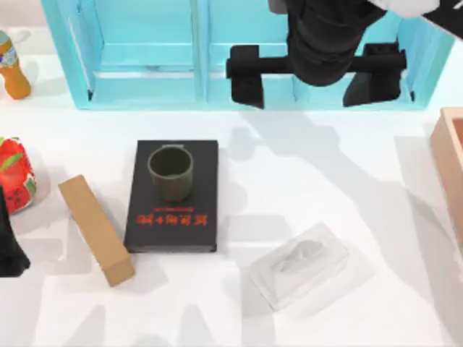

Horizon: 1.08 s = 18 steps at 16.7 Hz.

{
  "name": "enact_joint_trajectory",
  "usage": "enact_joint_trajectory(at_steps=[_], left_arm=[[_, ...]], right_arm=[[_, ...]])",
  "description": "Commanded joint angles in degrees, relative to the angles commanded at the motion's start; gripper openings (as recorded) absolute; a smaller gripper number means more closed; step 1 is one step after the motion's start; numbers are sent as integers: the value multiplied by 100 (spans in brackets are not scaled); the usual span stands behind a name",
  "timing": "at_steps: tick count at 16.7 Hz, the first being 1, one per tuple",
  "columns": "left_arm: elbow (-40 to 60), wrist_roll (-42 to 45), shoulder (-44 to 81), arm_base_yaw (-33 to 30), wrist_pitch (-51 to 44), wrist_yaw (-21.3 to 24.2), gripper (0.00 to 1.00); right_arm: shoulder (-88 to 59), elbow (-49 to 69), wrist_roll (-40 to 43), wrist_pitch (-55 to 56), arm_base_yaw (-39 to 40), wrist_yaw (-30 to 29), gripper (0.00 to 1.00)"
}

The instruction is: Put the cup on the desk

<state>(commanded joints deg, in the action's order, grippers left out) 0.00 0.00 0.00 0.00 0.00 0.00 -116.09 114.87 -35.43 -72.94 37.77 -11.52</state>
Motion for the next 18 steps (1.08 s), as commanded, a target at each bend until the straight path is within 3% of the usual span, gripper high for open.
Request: enact_joint_trajectory(at_steps=[5, 9, 18], left_arm=[[0, 0, 0, 0, 0, 0, 100], [0, 0, 0, 0, 0, 0, 100], [0, 0, 0, 0, 0, 0, 100]], right_arm=[[-2065, 2986, -836, -1149, 693, -111, 100], [-3133, 4524, -1287, -1759, 1059, -165, 100], [-3556, 5087, -1456, -1982, 1177, -186, 100]])
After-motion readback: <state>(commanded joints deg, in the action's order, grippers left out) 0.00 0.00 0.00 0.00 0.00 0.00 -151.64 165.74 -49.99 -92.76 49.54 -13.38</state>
